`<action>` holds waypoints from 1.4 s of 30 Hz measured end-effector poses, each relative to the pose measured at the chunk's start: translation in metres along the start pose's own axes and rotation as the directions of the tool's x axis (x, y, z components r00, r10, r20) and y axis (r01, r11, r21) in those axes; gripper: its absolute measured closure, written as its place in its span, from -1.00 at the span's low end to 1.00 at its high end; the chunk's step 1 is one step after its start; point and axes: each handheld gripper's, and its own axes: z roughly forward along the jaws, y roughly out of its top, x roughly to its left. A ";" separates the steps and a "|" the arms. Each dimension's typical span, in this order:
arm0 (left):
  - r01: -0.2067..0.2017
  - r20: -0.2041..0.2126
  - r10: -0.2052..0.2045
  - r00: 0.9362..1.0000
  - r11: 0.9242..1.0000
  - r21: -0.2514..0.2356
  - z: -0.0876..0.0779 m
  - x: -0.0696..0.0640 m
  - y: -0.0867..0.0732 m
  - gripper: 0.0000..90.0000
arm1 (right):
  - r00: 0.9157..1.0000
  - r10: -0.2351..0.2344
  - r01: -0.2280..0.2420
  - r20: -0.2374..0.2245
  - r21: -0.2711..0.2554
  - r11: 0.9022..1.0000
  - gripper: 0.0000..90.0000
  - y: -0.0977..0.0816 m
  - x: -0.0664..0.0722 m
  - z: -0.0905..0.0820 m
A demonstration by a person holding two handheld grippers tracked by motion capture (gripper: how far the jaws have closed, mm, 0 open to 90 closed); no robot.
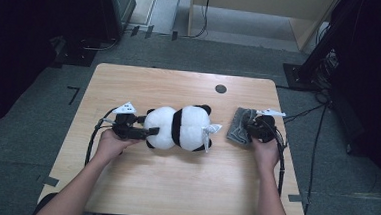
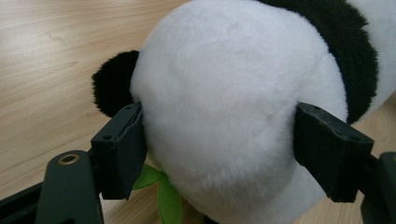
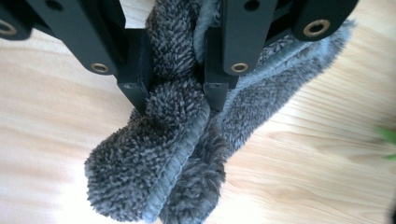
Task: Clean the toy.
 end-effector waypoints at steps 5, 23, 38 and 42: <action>-0.002 -0.005 0.002 1.000 1.000 -0.007 0.000 -0.001 -0.001 -0.51 | 0.999 -0.050 0.049 -0.005 -0.031 0.998 0.55 0.014 0.014 -0.019; 0.003 -0.010 -0.003 1.000 1.000 -0.016 -0.001 -0.002 -0.002 -0.40 | 0.961 -0.254 0.237 -0.110 -0.147 0.960 0.54 0.121 0.092 -0.076; -0.004 -0.012 0.004 1.000 1.000 -0.022 -0.001 -0.003 -0.003 -0.41 | 0.878 -0.362 0.346 -0.313 -0.107 0.932 0.54 0.167 0.206 -0.017; -0.007 -0.013 0.006 1.000 1.000 -0.018 -0.001 -0.003 -0.002 -0.40 | 0.859 -0.366 0.368 -0.359 -0.066 0.928 0.54 0.162 0.229 0.008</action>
